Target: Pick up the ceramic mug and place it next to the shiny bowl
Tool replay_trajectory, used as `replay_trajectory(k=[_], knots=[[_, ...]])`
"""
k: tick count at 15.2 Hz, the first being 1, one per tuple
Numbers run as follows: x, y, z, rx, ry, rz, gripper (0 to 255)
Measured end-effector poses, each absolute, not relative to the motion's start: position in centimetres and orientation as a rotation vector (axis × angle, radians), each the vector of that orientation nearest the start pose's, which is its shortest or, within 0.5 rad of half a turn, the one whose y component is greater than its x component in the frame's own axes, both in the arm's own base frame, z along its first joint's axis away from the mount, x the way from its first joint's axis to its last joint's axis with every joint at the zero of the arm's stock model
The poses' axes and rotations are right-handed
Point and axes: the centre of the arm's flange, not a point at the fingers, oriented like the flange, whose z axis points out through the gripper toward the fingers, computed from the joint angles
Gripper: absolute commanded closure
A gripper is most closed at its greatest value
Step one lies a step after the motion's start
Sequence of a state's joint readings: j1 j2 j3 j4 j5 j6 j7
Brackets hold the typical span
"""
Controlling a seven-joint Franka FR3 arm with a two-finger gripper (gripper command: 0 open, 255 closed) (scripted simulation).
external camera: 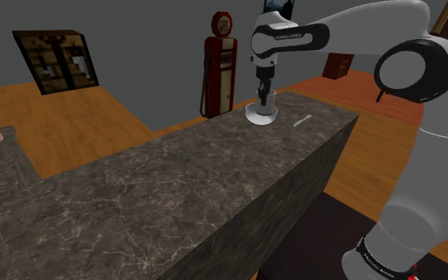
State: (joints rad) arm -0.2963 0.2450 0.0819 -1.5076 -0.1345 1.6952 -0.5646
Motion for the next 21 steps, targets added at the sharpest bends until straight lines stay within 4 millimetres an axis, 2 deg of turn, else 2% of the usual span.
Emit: replay_trajectory(k=[3, 10, 12, 21], knots=[[61.6, -18.8, 52.3, -3.166, -0.591, 0.153, 255], [62.4, -28.4, 52.3, -3.166, -0.591, 0.154, 255], [62.3, -29.2, 51.5, -3.166, -0.591, 0.154, 255], [62.3, -29.3, 46.9, -3.166, -0.592, 0.154, 255]])
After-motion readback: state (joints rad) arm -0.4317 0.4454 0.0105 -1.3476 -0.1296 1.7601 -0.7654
